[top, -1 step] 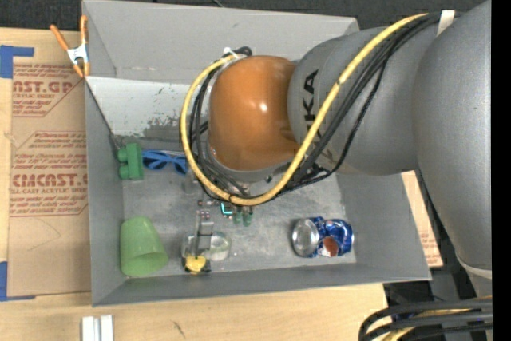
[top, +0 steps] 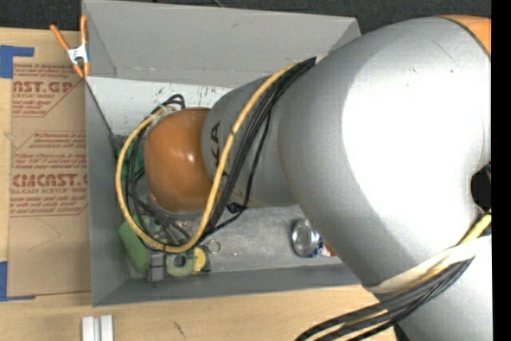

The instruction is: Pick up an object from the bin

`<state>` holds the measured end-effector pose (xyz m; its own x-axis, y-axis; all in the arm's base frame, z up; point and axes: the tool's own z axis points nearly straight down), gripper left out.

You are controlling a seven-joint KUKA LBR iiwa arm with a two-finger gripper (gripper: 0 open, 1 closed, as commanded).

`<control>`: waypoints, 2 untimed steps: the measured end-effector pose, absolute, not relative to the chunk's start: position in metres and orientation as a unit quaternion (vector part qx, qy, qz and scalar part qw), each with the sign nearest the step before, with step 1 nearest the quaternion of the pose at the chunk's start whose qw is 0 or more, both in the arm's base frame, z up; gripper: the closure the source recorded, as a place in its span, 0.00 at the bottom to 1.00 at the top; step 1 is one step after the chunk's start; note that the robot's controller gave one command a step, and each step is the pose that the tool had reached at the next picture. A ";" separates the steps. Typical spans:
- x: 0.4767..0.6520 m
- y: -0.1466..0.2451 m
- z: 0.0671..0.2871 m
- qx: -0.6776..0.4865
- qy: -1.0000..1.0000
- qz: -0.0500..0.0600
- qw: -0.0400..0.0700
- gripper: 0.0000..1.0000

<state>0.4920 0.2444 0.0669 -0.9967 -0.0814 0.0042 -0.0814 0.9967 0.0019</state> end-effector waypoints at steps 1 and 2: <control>0.488 0.246 0.100 -0.088 -0.996 -0.001 -0.001 0.00; 0.489 0.246 0.099 -0.121 -0.993 -0.001 0.000 0.00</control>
Offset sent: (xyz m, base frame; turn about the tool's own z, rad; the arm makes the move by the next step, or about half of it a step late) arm -0.0039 0.0007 0.0331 0.2584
